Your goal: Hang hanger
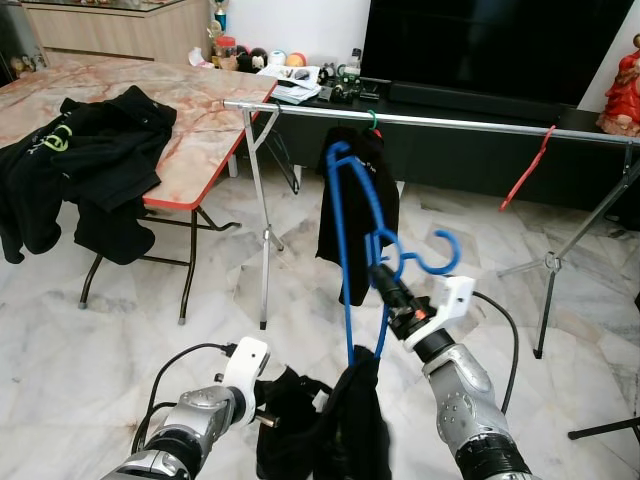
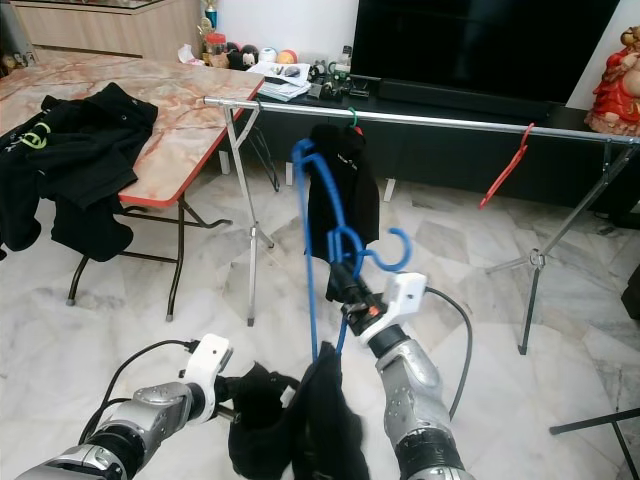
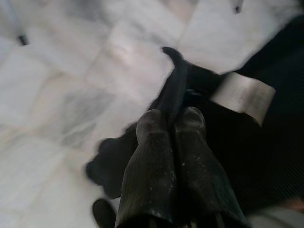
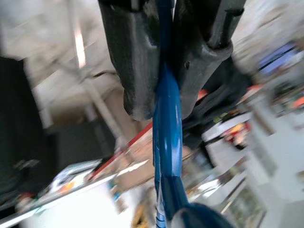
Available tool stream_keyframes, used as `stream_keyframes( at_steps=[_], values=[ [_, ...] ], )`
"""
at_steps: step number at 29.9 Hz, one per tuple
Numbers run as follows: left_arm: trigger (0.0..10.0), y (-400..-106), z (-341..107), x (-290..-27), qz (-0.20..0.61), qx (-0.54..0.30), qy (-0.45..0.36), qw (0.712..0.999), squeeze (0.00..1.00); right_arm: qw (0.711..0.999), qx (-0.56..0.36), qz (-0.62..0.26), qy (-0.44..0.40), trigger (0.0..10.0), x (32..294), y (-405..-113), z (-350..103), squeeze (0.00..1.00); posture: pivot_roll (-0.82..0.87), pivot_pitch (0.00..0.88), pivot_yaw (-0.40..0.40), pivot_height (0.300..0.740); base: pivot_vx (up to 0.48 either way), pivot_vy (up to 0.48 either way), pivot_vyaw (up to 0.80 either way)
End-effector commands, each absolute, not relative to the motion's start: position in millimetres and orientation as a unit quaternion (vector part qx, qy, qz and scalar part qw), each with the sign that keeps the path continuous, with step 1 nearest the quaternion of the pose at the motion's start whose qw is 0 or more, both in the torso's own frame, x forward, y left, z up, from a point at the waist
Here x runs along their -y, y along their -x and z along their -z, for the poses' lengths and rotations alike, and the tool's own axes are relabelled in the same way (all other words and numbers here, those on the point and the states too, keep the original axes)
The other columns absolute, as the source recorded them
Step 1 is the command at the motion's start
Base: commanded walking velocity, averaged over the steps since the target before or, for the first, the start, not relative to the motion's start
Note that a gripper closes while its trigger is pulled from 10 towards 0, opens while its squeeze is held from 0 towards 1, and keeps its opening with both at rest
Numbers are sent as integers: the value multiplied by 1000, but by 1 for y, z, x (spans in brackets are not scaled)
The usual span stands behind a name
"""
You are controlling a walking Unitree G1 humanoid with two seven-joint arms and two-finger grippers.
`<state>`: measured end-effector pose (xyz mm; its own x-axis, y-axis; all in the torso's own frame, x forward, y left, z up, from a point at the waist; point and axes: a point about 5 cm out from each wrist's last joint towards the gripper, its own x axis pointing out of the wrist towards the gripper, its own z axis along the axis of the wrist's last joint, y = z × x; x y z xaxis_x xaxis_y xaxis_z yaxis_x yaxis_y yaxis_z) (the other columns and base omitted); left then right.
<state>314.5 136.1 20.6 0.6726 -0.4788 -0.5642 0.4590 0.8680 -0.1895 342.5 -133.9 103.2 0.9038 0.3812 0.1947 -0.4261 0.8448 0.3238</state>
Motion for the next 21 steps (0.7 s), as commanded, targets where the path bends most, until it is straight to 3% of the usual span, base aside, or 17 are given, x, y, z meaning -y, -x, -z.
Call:
stream_keyframes(
  at_steps=[1,3,5,6,8,9,10,12,13,15,16,17,18,19,20,21],
  values=[
    [0,-314,-25,-131,284,-300,44,910,0,986,66,-152,-33,10000,141,-343,-102,0,90,27,-48,740,0,0,0],
    [0,-314,-28,-128,298,-294,51,907,0,988,71,-138,-26,10000,143,-342,-101,0,94,29,-48,740,0,0,0],
    [0,-312,-31,-126,318,-287,58,902,0,970,71,-99,-209,10000,151,-346,-99,0,98,30,-48,740,0,0,0],
    [0,-311,-32,-126,326,-283,60,900,0,940,76,-95,-319,10000,153,-347,-98,0,95,30,-46,740,0,0,0],
    [0,-310,-34,-126,333,-281,64,898,0,897,89,-108,-418,10000,155,-347,-99,0,96,32,-44,740,0,0,0],
    [0,-310,-35,-126,333,-280,65,898,0,890,91,-111,-433,10000,155,-347,-99,0,96,32,-44,740,0,0,0],
    [0,-309,-34,-126,331,-282,65,898,0,863,103,-126,-478,10000,156,-347,-101,0,96,32,-44,740,0,0,0],
    [0,-308,-35,-127,331,-284,68,897,0,780,146,-180,-581,10000,158,-344,-109,0,99,31,-41,740,0,0,0],
    [0,-308,-35,-127,331,-284,68,897,0,780,146,-180,-581,10000,158,-344,-109,0,99,31,-41,740,0,0,0],
    [0,-307,-36,-128,332,-283,73,897,0,728,173,-189,-636,10000,167,-340,-110,0,99,31,-41,740,0,0,0],
    [0,-307,-36,-128,333,-282,77,897,0,722,178,-183,-643,10000,170,-339,-108,0,101,31,-42,740,0,0,0],
    [0,-306,-37,-127,336,-275,90,896,0,751,161,-167,-618,10000,173,-339,-101,0,101,31,-42,740,0,0,0],
    [0,-306,-37,-127,336,-275,90,896,0,751,161,-167,-618,10000,173,-339,-101,0,101,31,-42,740,0,0,0],
    [0,-306,-38,-127,339,-271,99,895,0,817,120,-137,-547,10000,172,-340,-92,0,101,31,-42,740,0,0,0],
    [0,-305,-39,-127,340,-269,104,895,0,851,101,-122,-500,10000,171,-340,-88,0,101,31,-42,740,0,0,0],
    [0,-305,-39,-127,340,-269,104,895,0,851,101,-122,-500,10000,171,-340,-88,0,101,31,-42,740,0,0,0]
  ],
)
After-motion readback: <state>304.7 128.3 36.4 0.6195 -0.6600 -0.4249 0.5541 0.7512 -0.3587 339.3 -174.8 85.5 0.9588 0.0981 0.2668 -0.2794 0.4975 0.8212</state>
